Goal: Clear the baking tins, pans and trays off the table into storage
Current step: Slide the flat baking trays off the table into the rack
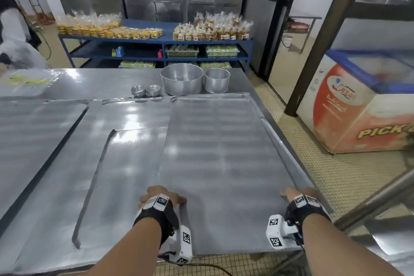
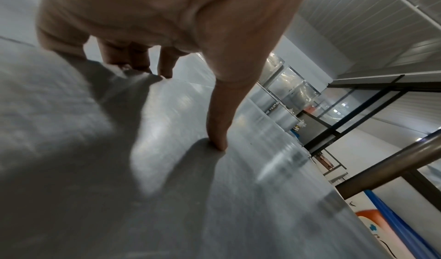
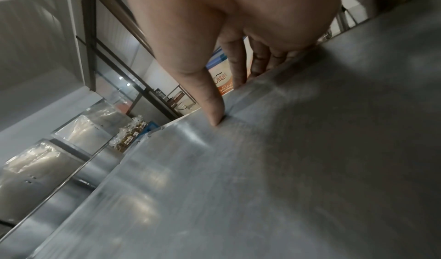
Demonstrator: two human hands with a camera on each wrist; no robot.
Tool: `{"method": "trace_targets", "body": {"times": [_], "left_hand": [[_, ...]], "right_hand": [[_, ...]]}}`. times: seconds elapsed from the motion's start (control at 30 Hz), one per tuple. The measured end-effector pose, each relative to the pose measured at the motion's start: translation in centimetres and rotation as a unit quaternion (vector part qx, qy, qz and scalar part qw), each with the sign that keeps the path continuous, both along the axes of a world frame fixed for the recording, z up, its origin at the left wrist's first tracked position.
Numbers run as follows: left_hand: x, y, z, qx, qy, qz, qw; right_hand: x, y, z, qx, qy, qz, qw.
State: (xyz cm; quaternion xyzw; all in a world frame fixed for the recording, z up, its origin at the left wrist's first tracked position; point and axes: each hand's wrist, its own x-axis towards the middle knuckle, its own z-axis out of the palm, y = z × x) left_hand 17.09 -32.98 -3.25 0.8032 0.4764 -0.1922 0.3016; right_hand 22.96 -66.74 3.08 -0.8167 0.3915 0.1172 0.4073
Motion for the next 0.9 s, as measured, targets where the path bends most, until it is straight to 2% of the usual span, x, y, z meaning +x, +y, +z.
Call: {"method": "trace_targets", "body": {"times": [0.1, 0.17, 0.27, 0.33, 0.5, 0.57, 0.67, 0.9], "left_hand": [[1.0, -1.6, -0.4, 0.000, 0.002, 0.045, 0.999], [1.4, -1.9, -0.8, 0.003, 0.006, 0.072, 0.997], [1.9, -1.9, -0.5, -0.023, -0.001, 0.098, 0.995], [2.3, -1.7, 0.0, -0.046, -0.011, 0.102, 0.994], [1.6, -1.1, 1.1, -0.081, -0.046, 0.131, 0.987], [1.0, -0.8, 1.3, -0.088, -0.067, 0.150, 0.982], [0.2, -0.4, 1.1, -0.100, -0.092, 0.150, 0.979], [-0.9, 0.9, 2.1, -0.095, -0.111, 0.158, 0.977]], "right_hand": [[1.7, -0.9, -0.2, 0.008, -0.010, 0.016, 1.000], [3.4, -1.7, -2.0, 0.000, -0.015, 0.032, 0.999], [4.9, -2.2, -3.8, -0.021, -0.007, 0.055, 0.998], [5.0, -2.0, -3.4, -0.026, -0.007, 0.071, 0.997], [6.5, -2.1, -3.4, -0.125, 0.083, 0.118, 0.982], [6.8, -2.2, -3.5, -0.139, 0.086, 0.130, 0.978], [6.7, -2.1, -4.0, -0.157, 0.085, 0.130, 0.975], [4.9, 0.1, -4.4, -0.137, 0.102, 0.065, 0.983]]}}
